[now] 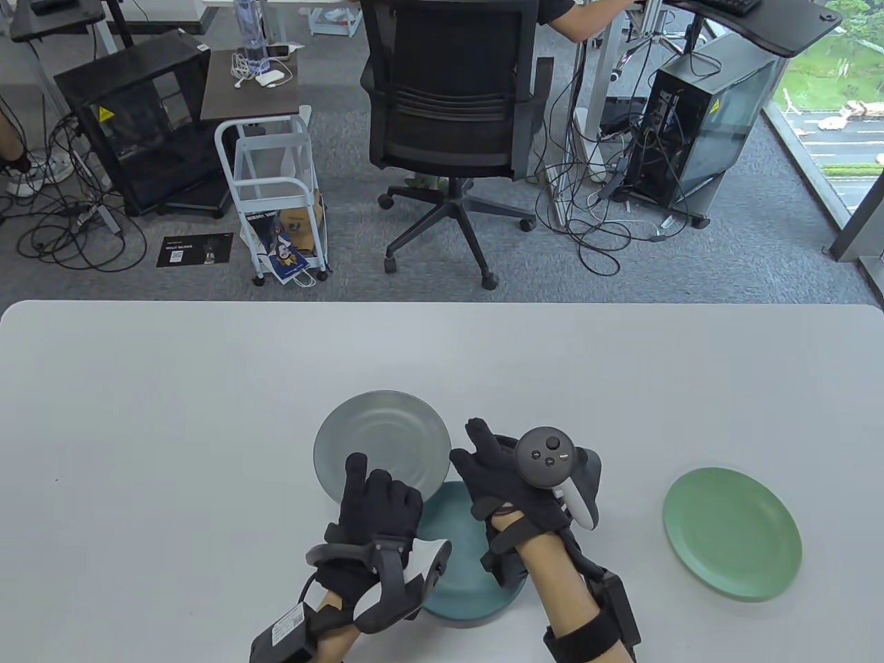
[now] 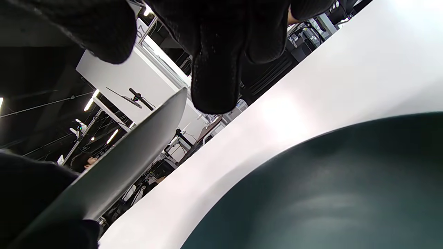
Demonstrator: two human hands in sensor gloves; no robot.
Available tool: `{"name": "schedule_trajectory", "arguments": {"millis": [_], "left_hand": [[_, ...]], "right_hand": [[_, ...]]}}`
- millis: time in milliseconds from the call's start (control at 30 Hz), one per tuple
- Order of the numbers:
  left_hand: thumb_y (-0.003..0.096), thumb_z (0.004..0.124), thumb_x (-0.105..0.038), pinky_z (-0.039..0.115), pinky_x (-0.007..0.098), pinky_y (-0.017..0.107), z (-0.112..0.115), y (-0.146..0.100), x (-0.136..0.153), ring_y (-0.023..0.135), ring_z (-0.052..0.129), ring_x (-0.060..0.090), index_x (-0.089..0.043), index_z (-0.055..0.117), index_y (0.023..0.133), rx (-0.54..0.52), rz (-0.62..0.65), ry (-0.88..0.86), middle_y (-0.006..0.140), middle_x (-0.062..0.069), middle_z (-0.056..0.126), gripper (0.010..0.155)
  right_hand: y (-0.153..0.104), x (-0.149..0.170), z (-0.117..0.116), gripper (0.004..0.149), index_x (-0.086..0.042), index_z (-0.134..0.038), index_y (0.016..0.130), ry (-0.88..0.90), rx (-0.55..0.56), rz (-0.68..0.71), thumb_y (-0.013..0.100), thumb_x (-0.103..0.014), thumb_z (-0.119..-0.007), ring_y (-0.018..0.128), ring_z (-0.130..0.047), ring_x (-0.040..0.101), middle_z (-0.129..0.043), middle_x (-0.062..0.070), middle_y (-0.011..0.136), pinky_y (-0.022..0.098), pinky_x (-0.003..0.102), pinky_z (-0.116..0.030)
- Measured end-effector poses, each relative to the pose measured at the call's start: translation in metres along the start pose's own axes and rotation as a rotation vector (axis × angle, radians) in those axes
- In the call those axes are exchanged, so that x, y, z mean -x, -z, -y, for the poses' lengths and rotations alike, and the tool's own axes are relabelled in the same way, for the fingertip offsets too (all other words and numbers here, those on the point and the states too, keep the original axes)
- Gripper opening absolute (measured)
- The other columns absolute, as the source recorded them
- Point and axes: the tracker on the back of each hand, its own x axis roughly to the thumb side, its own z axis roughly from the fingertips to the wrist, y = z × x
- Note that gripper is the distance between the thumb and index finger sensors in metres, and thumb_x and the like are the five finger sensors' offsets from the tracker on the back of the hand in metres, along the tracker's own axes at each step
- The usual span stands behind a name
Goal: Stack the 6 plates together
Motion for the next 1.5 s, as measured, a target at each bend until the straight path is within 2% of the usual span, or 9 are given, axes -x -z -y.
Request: {"name": "schedule_trajectory", "arguments": {"millis": [233, 400, 733, 800, 900, 1000, 1100, 1333, 1500], "left_hand": [[0.0219, 0.103, -0.048, 0.046, 0.045, 0.088, -0.002, -0.004, -0.010, 0.075, 0.091, 0.004, -0.037, 0.098, 0.056, -0.015, 0.051, -0.005, 0.053, -0.014, 0.098, 0.036], [0.0220, 0.102, -0.048, 0.046, 0.045, 0.088, -0.005, -0.006, -0.013, 0.076, 0.091, 0.004, -0.037, 0.097, 0.056, -0.032, 0.076, -0.028, 0.053, -0.015, 0.098, 0.036], [0.0227, 0.101, -0.048, 0.044, 0.045, 0.089, -0.003, -0.009, -0.017, 0.078, 0.089, 0.003, -0.038, 0.096, 0.058, -0.024, 0.117, -0.040, 0.055, -0.016, 0.097, 0.037], [0.0245, 0.099, -0.050, 0.041, 0.045, 0.090, -0.001, -0.008, -0.017, 0.083, 0.086, 0.003, -0.040, 0.093, 0.062, -0.002, 0.140, -0.041, 0.059, -0.018, 0.095, 0.039], [0.0276, 0.088, -0.057, 0.035, 0.046, 0.091, 0.004, -0.008, -0.016, 0.093, 0.078, 0.003, -0.047, 0.087, 0.071, 0.046, 0.177, -0.057, 0.075, -0.023, 0.091, 0.045], [0.0245, 0.082, -0.066, 0.030, 0.047, 0.092, 0.009, -0.007, -0.010, 0.101, 0.071, 0.005, -0.050, 0.079, 0.081, 0.110, 0.186, -0.116, 0.091, -0.025, 0.082, 0.059], [0.0227, 0.080, -0.070, 0.026, 0.049, 0.092, 0.011, -0.004, -0.002, 0.105, 0.065, 0.007, -0.051, 0.073, 0.087, 0.152, 0.190, -0.186, 0.100, -0.025, 0.075, 0.068], [0.0233, 0.077, -0.072, 0.022, 0.049, 0.093, 0.016, 0.005, 0.029, 0.107, 0.061, 0.008, -0.051, 0.068, 0.091, 0.183, 0.094, -0.373, 0.105, -0.024, 0.068, 0.071], [0.0244, 0.077, -0.070, 0.020, 0.048, 0.093, 0.029, 0.011, 0.060, 0.107, 0.060, 0.008, -0.051, 0.069, 0.090, 0.221, -0.065, -0.405, 0.105, -0.023, 0.068, 0.069]], "right_hand": [[0.002, 0.005, -0.005, 0.069, -0.016, -0.047, 0.108, 0.048, -0.026, -0.024, 0.056, -0.058, -0.065, 0.098, -0.061, 0.031, -0.090, -0.001, 0.079, 0.078, 0.056, -0.038], [0.003, 0.013, -0.006, 0.069, -0.015, -0.045, 0.108, 0.076, 0.020, -0.055, 0.056, -0.056, -0.067, 0.096, -0.065, 0.030, -0.092, -0.003, 0.075, 0.077, 0.055, -0.041], [0.005, 0.022, -0.009, 0.057, -0.016, -0.057, 0.102, 0.121, 0.063, -0.109, 0.055, -0.041, -0.076, 0.089, -0.075, 0.024, -0.097, -0.007, 0.067, 0.075, 0.053, -0.050], [0.004, 0.024, -0.008, 0.056, -0.015, -0.058, 0.101, 0.135, 0.074, -0.117, 0.054, -0.039, -0.076, 0.088, -0.076, 0.023, -0.097, -0.006, 0.067, 0.074, 0.053, -0.052], [0.004, 0.028, -0.006, 0.054, -0.015, -0.058, 0.101, 0.138, 0.102, -0.123, 0.054, -0.037, -0.075, 0.086, -0.077, 0.023, -0.097, -0.004, 0.067, 0.074, 0.054, -0.053], [0.004, 0.034, -0.002, 0.054, -0.014, -0.058, 0.101, 0.130, 0.110, -0.135, 0.055, -0.036, -0.074, 0.085, -0.077, 0.023, -0.097, -0.004, 0.067, 0.074, 0.054, -0.053], [0.005, 0.036, 0.001, 0.053, -0.015, -0.058, 0.102, 0.117, 0.117, -0.138, 0.055, -0.035, -0.073, 0.085, -0.077, 0.023, -0.097, -0.003, 0.067, 0.074, 0.054, -0.053], [0.005, 0.043, 0.006, 0.051, -0.016, -0.058, 0.102, 0.088, 0.122, -0.145, 0.055, -0.033, -0.070, 0.086, -0.075, 0.024, -0.096, -0.002, 0.068, 0.074, 0.055, -0.051], [0.005, 0.045, 0.008, 0.050, -0.018, -0.058, 0.102, 0.085, 0.109, -0.141, 0.055, -0.032, -0.069, 0.087, -0.074, 0.025, -0.095, -0.002, 0.069, 0.074, 0.055, -0.050]]}}
